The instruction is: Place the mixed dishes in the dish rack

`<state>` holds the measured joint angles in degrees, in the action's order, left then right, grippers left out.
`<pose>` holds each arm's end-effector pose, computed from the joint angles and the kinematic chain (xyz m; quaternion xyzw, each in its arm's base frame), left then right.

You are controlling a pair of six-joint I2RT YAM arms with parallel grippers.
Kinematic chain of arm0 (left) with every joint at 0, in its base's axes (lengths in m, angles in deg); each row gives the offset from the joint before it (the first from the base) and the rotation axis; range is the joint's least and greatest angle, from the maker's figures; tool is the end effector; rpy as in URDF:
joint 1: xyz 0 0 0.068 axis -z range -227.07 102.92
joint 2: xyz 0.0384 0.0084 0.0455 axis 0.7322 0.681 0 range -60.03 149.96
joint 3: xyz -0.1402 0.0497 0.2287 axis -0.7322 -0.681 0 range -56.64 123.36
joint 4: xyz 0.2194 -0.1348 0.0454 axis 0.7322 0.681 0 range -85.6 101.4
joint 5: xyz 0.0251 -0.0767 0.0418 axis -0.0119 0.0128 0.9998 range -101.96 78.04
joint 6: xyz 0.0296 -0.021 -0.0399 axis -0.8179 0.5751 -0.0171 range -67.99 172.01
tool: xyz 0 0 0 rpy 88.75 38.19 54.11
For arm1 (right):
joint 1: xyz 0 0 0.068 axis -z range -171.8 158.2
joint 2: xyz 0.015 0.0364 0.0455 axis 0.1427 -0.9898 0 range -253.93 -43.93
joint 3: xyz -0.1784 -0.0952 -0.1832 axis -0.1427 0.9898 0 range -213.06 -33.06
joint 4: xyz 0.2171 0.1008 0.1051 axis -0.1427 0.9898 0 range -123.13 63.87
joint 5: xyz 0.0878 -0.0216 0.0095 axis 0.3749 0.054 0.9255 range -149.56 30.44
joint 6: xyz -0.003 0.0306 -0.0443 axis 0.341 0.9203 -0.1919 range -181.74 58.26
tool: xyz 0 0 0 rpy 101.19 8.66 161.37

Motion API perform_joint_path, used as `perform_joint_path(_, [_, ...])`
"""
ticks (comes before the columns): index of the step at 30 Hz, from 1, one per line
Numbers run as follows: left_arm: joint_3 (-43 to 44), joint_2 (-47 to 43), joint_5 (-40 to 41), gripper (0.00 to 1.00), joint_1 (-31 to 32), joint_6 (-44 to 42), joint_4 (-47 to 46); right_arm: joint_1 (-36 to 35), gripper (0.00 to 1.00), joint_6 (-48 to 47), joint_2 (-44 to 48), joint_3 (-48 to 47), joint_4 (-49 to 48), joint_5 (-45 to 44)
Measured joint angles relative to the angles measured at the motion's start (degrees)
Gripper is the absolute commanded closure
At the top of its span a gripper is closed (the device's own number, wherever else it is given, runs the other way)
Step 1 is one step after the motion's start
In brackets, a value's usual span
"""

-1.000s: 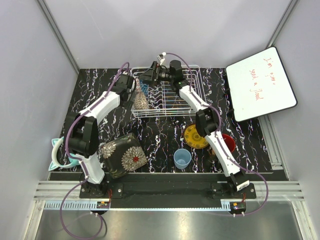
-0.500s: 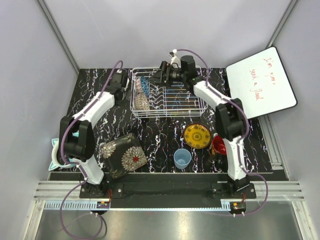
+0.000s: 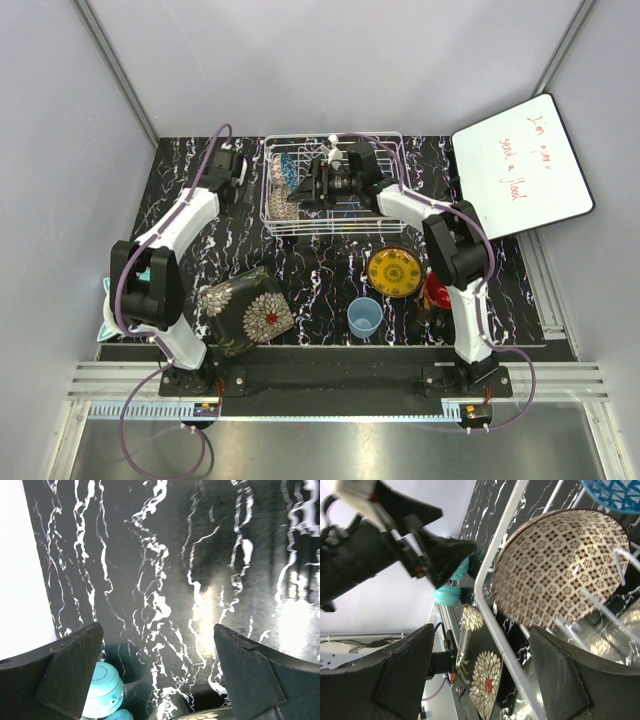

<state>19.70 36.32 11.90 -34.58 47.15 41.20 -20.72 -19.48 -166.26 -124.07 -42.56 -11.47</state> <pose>0.3529 -0.0634 0.2592 0.0831 0.9358 0.1791 0.2920 0.4182 0.2614 0.2241 -0.1388 0.7780 0.5722 0.2194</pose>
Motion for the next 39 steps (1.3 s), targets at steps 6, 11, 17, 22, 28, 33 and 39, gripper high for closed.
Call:
perform_joint_path(6, [-0.8,-1.1,-0.5,0.01,-2.7,0.0,0.4,-1.0,0.16,3.8,-7.9,-7.0,-2.3,0.4])
perform_joint_path(11, [-1.8,-1.7,-0.9,0.01,-3.5,0.0,0.2,-1.4,0.17,10.1,-14.0,-13.1,-8.6,0.6])
perform_joint_path(17, [-3.5,-2.3,-1.3,0.01,-4.2,0.0,0.0,-1.5,0.18,15.0,-20.4,-21.2,-11.2,0.0])
perform_joint_path(22, [-4.6,-2.9,-1.4,0.01,-5.0,-0.2,-0.5,-1.5,0.19,17.2,-25.3,-28.9,-10.8,-1.0])
perform_joint_path(28, [-6.4,-4.1,-1.4,0.01,-5.5,-0.9,-0.8,-1.6,0.20,17.6,-28.7,-36.0,-7.9,-3.8])
perform_joint_path(33, [-7.5,-4.2,-1.5,0.01,-5.6,-0.9,-1.0,-1.6,0.20,17.5,-28.7,-36.4,-7.8,-7.1])
perform_joint_path(39, [-8.0,-4.2,-1.6,0.02,-5.6,-0.9,-1.1,-1.6,0.19,17.1,-28.7,-36.4,-7.9,-8.7])
